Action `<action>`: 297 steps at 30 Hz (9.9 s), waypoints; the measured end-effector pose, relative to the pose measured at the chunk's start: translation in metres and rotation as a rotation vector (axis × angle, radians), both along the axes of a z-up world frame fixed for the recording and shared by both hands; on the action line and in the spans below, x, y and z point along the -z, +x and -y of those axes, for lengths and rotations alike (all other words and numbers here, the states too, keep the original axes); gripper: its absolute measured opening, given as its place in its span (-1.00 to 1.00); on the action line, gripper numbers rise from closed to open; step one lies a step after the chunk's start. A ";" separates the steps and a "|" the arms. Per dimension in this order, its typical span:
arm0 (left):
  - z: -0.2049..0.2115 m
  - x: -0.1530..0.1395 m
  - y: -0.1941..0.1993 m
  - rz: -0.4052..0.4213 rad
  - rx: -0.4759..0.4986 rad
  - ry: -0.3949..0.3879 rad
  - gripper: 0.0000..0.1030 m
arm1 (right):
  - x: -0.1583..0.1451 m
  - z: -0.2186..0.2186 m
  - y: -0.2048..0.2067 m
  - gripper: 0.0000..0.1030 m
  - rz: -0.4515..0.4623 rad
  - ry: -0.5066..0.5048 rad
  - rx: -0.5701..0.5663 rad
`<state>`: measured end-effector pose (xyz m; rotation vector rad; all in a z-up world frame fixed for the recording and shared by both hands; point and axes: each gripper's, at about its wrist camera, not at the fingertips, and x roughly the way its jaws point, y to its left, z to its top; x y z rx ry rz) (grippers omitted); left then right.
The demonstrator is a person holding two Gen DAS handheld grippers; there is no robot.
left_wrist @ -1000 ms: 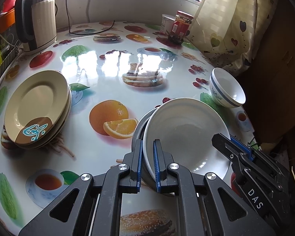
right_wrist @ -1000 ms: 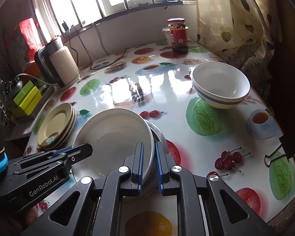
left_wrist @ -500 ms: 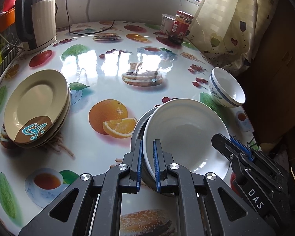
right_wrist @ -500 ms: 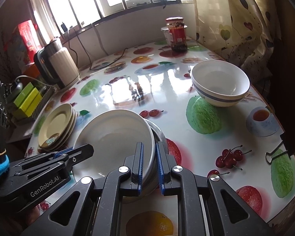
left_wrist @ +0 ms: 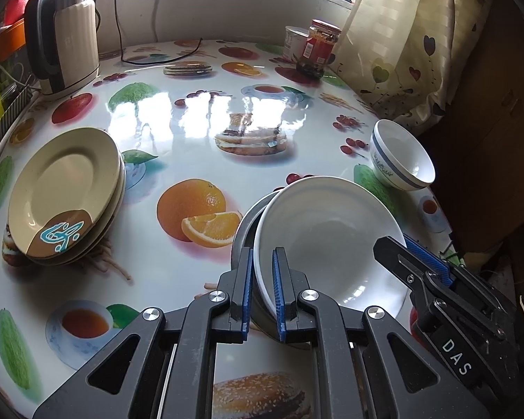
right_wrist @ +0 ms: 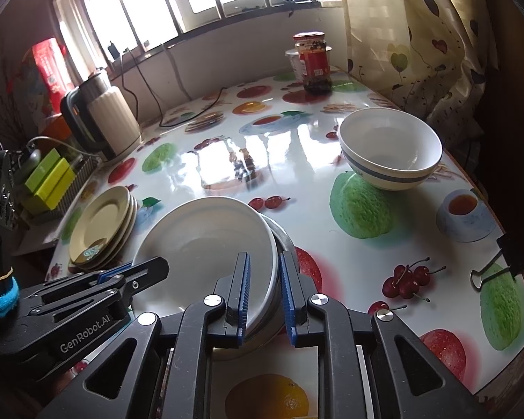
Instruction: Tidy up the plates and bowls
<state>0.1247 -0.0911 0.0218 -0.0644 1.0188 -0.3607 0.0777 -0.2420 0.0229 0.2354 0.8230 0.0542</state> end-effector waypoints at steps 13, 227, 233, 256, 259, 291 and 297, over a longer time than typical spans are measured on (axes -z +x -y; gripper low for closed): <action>0.001 -0.008 -0.001 0.022 -0.004 0.016 -0.25 | -0.004 -0.003 -0.002 -0.40 0.006 0.002 0.009; -0.007 -0.047 -0.006 0.106 -0.004 -0.075 -0.73 | -0.045 -0.011 -0.006 -0.72 0.087 -0.127 0.031; -0.009 -0.038 -0.009 0.088 -0.011 -0.068 -0.73 | -0.036 -0.014 -0.010 -0.72 0.067 -0.120 0.023; -0.004 -0.022 -0.008 0.049 -0.017 -0.052 -0.73 | -0.018 -0.011 -0.009 -0.71 0.025 -0.110 0.025; -0.005 -0.022 -0.008 0.049 -0.017 -0.057 -0.73 | -0.017 -0.010 -0.009 -0.71 0.026 -0.109 0.024; -0.027 -0.033 -0.055 0.254 -0.066 0.046 -0.19 | -0.028 0.013 -0.052 0.03 0.119 -0.036 0.087; -0.033 -0.026 -0.062 0.273 -0.089 0.096 -0.18 | -0.025 0.022 -0.063 0.05 0.123 -0.033 0.102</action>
